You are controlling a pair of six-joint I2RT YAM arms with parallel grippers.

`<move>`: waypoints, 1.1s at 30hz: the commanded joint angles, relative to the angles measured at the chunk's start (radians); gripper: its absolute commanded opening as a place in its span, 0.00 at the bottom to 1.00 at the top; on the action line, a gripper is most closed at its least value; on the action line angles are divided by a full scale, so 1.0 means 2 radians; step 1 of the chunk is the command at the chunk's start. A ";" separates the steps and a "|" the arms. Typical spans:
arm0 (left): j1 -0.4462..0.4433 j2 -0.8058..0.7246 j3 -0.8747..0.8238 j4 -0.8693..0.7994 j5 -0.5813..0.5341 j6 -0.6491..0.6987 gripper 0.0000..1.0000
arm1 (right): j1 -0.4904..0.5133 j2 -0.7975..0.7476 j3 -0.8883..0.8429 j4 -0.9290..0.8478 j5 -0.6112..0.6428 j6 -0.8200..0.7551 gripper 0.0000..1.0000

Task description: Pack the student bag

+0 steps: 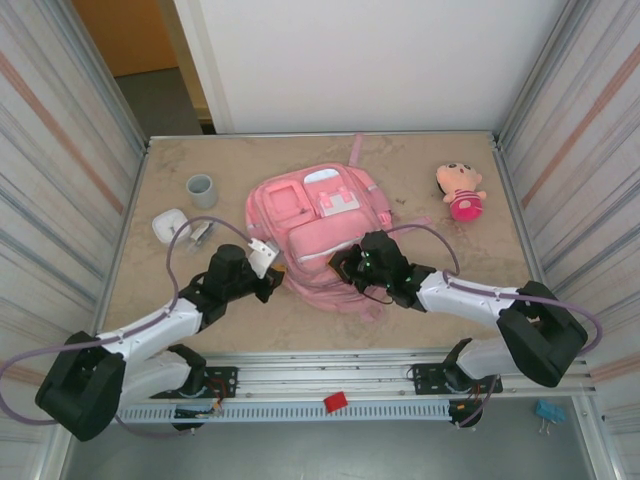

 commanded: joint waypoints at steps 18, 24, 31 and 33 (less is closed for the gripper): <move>-0.168 0.078 0.109 0.010 0.079 0.051 0.16 | 0.001 -0.016 0.047 0.037 0.014 -0.029 0.00; -0.179 0.081 0.132 0.000 0.067 0.069 0.27 | -0.002 -0.019 0.058 0.024 -0.023 -0.053 0.00; -0.179 0.005 0.125 -0.075 0.018 0.156 0.54 | -0.025 -0.023 0.080 -0.040 -0.112 -0.138 0.00; -0.179 -0.022 0.120 -0.106 -0.016 0.192 0.58 | -0.035 -0.023 0.089 -0.058 -0.136 -0.170 0.00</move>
